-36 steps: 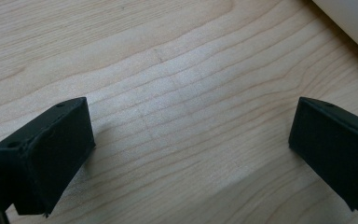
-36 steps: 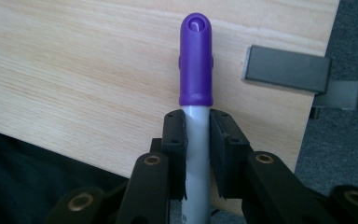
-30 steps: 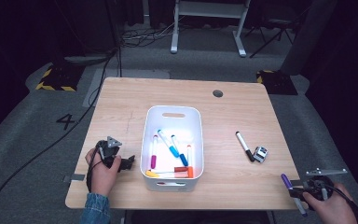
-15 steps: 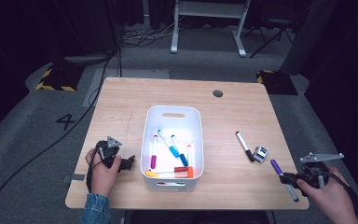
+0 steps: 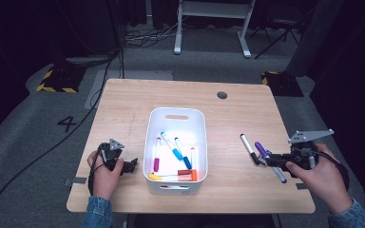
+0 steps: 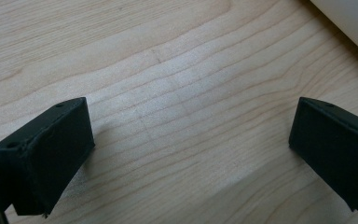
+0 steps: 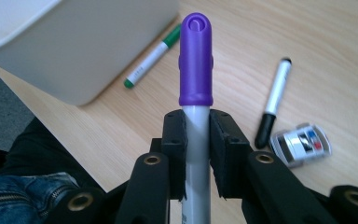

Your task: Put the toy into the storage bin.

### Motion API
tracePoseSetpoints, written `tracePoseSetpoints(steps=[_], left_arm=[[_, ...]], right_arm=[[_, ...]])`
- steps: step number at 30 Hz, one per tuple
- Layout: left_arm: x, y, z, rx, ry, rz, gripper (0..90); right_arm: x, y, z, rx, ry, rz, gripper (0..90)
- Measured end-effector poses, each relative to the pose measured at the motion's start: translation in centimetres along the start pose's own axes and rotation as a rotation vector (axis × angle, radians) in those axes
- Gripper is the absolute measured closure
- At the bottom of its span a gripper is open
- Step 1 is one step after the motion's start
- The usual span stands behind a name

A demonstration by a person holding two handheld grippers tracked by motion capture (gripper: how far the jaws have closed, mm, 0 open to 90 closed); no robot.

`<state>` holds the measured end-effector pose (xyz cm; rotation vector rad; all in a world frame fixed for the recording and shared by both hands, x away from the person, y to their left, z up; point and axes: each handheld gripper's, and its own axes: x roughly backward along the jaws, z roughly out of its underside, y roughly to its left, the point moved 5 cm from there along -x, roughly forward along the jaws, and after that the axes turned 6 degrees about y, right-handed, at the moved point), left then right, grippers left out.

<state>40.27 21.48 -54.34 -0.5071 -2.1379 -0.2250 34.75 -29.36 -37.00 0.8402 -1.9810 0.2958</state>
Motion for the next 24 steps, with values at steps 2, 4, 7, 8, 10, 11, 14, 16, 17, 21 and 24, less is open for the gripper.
tracePoseSetpoints(steps=[2, 4, 7, 8, 10, 11, 14, 16, 17, 21, 24], left_arm=[[0.0, 0.0, 0.0, -0.001, 0.000, 0.001, 0.0], [0.0, 0.0, 0.0, -0.002, 0.000, 0.002, 0.0], [0.0, 0.0, 0.0, -0.002, 0.000, 0.001, 0.0], [0.0, 0.0, 0.0, -0.002, 0.000, 0.001, 0.0], [0.0, 0.0, 0.0, -0.002, 0.000, 0.001, 0.0], [0.0, 0.0, 0.0, -0.002, 0.000, 0.001, 0.0], [0.0, 0.0, 0.0, -0.002, 0.000, 0.001, 0.0], [0.0, 0.0, 0.0, 0.002, -0.003, 0.000, 0.1], [0.0, 0.0, 0.0, 0.003, -0.004, 0.001, 0.1], [0.0, -0.1, 0.1, 0.006, 0.000, -0.001, 0.1], [0.0, -0.1, 0.1, 0.006, 0.000, 0.001, 0.1]], right_arm=[[0.0, 0.5, -1.2, 0.021, -0.002, -0.009, 77.3], [0.0, 1.0, -2.1, 0.042, -0.005, -0.015, 77.3], [-0.1, 1.8, -3.8, 0.071, -0.012, -0.039, 77.3], [-0.2, 2.1, -4.3, 0.079, -0.014, -0.049, 77.3], [-0.3, 2.5, -5.2, 0.095, -0.017, -0.055, 77.3], [-0.4, 2.9, -5.7, 0.109, -0.019, -0.062, 77.3], [-0.8, 3.9, -7.2, 0.150, -0.025, -0.077, 77.3], [-1.0, 4.5, -7.9, 0.159, -0.026, -0.090, 77.3], [-1.2, 4.8, -8.3, 0.168, -0.029, -0.098, 77.3], [-1.9, 5.9, -9.9, 0.197, -0.041, -0.121, 77.3], [-2.6, 6.8, -11.0, 0.201, -0.051, -0.159, 77.3]])
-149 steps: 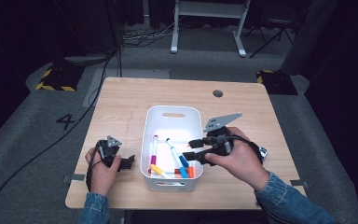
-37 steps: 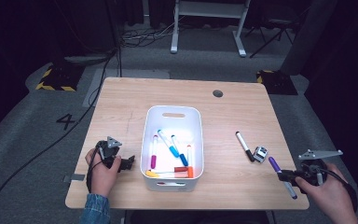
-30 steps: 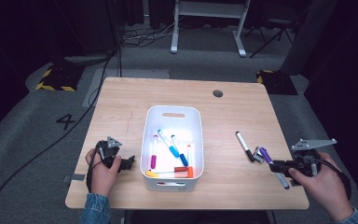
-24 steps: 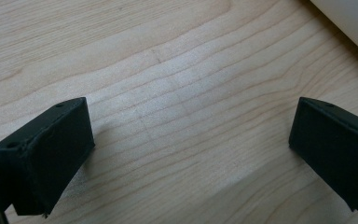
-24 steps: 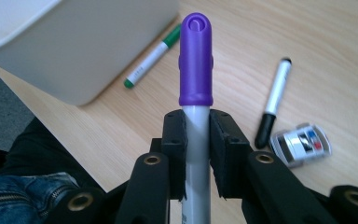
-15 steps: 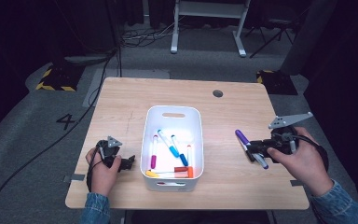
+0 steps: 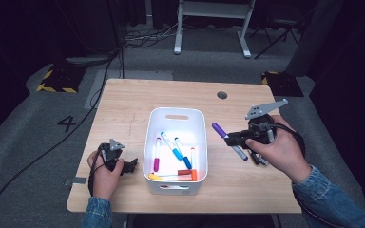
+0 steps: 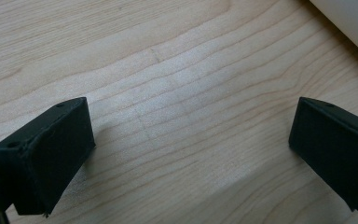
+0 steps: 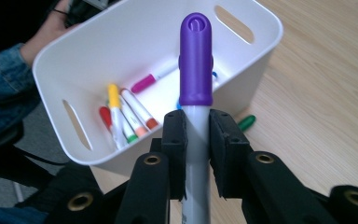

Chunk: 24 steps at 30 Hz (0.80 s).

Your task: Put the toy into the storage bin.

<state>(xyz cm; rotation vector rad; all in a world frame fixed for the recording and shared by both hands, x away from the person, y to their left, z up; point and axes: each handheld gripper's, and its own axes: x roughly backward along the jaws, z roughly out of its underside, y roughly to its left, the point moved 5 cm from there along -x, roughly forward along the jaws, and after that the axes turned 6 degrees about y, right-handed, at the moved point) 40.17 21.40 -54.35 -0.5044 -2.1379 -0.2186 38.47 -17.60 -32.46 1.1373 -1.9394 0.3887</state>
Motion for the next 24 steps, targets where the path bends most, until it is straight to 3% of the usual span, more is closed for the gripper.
tracePoseSetpoints(steps=[5, 14, 24], left_arm=[[0.0, 0.1, 0.0, -0.007, 0.000, -0.002, 0.0], [-0.1, 0.1, -0.1, -0.011, -0.002, 0.003, 0.0], [-0.1, 0.0, -0.1, -0.009, -0.001, 0.006, 0.0]], right_arm=[[-1.5, 0.9, -1.4, -0.008, -0.021, -0.064, 77.3], [-4.4, 2.6, -3.7, 0.017, -0.049, -0.126, 77.3], [-7.1, 3.4, -3.8, 0.016, -0.031, -0.162, 77.3]])
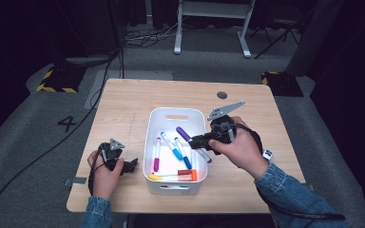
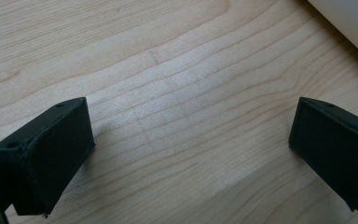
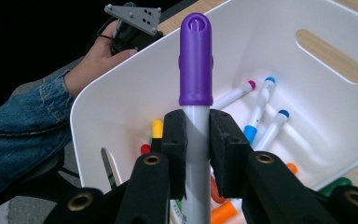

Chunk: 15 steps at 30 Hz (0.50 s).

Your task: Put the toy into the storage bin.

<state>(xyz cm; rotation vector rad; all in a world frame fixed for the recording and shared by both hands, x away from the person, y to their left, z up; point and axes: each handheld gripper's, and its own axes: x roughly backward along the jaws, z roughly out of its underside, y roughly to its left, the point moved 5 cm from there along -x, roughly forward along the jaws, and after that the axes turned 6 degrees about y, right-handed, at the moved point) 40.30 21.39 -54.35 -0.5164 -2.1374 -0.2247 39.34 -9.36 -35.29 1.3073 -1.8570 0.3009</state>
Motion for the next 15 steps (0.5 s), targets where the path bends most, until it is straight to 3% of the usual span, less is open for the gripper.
tracePoseSetpoints(steps=[9, 10, 15], left_arm=[[0.0, 0.0, 0.0, -0.001, 0.000, -0.001, 0.0], [0.0, 0.0, 0.0, -0.001, 0.001, 0.000, 0.0], [0.0, 0.0, 0.0, 0.000, -0.001, -0.001, 0.0]], right_arm=[[-1.3, 0.6, 0.3, 0.011, -0.006, -0.048, 77.3], [-1.4, 0.8, 0.3, -0.007, 0.000, -0.053, 77.3], [-2.3, 0.9, 0.8, -0.002, 0.028, -0.058, 77.3]])
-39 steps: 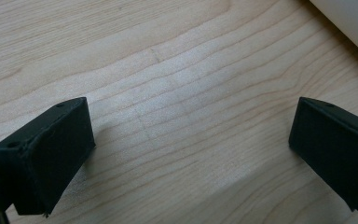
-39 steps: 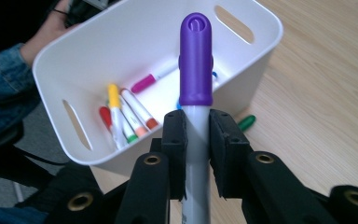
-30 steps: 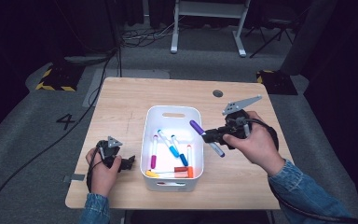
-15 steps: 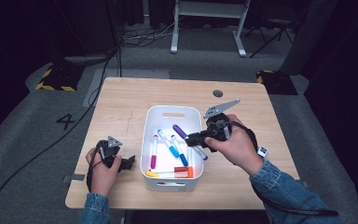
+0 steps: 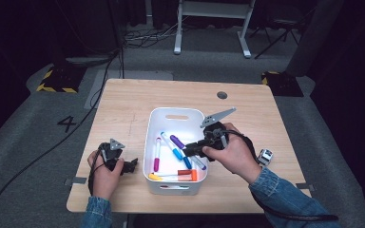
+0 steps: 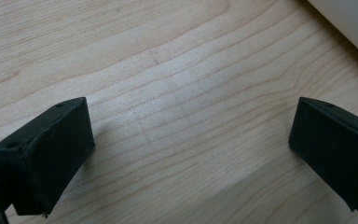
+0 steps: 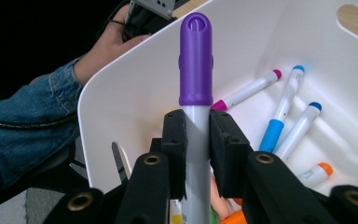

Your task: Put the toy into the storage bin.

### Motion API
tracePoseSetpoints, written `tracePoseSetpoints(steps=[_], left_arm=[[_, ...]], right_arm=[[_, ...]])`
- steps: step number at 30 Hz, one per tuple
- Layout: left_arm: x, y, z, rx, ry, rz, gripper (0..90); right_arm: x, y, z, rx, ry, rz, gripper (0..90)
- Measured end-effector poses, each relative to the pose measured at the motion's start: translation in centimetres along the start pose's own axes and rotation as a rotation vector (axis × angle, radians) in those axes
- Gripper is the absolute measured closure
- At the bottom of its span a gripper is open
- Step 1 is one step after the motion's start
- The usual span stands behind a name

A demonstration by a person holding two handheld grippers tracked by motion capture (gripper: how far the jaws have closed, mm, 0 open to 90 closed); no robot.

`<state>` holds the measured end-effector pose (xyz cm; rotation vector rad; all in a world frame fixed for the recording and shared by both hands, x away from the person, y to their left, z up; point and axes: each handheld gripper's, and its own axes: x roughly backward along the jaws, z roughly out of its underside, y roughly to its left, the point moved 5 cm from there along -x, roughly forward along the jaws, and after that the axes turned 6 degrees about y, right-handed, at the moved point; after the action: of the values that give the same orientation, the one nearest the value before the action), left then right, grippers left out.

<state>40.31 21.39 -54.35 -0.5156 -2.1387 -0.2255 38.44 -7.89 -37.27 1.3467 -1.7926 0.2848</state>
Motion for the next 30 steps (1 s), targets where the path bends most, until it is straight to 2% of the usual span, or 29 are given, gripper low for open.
tracePoseSetpoints(steps=[4, 12, 15, 17, 19, 20, 22, 30], left_arm=[[0.0, 0.0, 0.0, -0.001, 0.000, -0.002, 0.0], [0.0, 0.0, 0.0, 0.000, 0.001, 0.001, 0.0], [0.0, 0.0, 0.0, 0.000, 0.002, 0.001, 0.0], [0.0, 0.0, 0.0, 0.000, 0.001, 0.001, 0.0], [0.0, 0.0, 0.0, 0.000, 0.001, 0.001, 0.0], [0.0, 0.0, 0.0, 0.000, 0.003, 0.002, 0.0], [0.0, 0.0, 0.0, 0.000, 0.001, 0.001, 0.0], [0.0, 0.0, 0.0, 0.000, 0.002, 0.002, 0.0]], right_arm=[[-0.9, 0.0, 0.4, 0.006, 0.025, -0.005, 77.3], [-2.2, 0.1, 1.2, 0.026, 0.095, 0.026, 77.2], [-2.6, 0.1, 1.3, 0.028, 0.099, 0.031, 77.1], [-2.7, 0.1, 1.4, 0.027, 0.109, 0.029, 73.0], [-2.6, 0.2, 1.4, 0.031, 0.091, 0.023, 63.3], [-2.4, 0.2, 1.2, 0.034, 0.065, 0.020, 58.7], [-1.8, 0.1, 0.9, 0.036, 0.032, 0.032, 53.8], [0.8, -1.0, 0.5, 0.027, -0.030, 0.085, 50.8]])
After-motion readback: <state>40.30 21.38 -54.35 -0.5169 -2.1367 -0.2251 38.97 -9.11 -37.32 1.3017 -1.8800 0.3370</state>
